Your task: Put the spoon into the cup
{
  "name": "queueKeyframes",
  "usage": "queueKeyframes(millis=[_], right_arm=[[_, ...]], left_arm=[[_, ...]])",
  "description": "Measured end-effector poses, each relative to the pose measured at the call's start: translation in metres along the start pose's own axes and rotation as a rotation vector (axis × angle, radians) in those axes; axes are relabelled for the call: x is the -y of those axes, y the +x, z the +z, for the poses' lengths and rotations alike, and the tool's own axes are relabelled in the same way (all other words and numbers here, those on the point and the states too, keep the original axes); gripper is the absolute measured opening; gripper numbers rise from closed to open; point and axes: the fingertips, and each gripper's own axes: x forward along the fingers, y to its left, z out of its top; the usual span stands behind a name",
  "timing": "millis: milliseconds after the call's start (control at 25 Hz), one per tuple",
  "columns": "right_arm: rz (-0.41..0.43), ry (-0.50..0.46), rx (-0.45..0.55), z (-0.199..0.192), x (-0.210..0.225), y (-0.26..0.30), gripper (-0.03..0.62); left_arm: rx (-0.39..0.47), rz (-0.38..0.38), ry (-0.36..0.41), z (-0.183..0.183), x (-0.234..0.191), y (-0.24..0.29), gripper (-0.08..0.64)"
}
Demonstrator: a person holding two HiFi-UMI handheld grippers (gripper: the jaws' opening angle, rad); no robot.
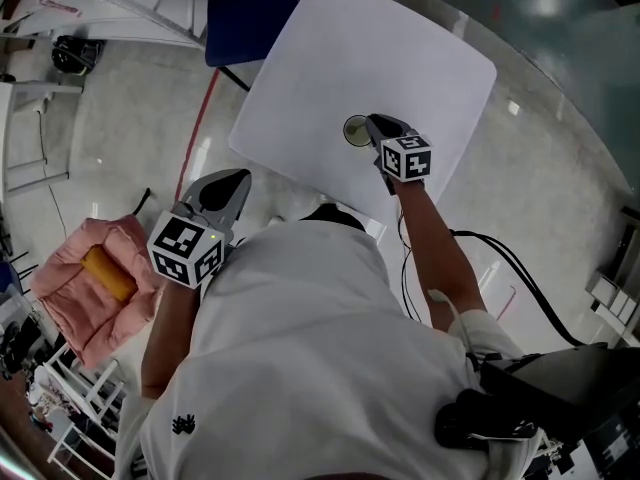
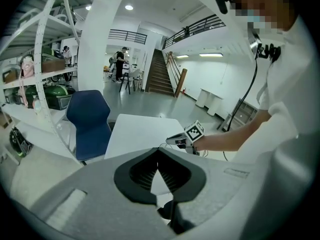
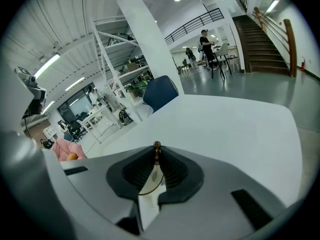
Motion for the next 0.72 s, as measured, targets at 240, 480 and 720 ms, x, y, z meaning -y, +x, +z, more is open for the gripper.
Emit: queueKeyframes(millis=[240, 480, 720], right_arm=[[-0.005, -0.018, 0.002, -0.003, 0.008, 0.003, 0.046], [-0.015, -0.040, -0.010, -0.007, 0.007, 0.003, 0.075], [-0.072, -0.028, -0.001, -0.005, 0.006, 0.001, 0.210]], left_arm=[[0.001, 0.001, 0.002, -0.001, -0.004, 0.001, 0.011], [0.014, 0.000, 0.010, 0.001, -0.006, -0.009, 0.011], [0.030, -0.014, 0.020, -0.009, -0.013, -0.027, 0.011]])
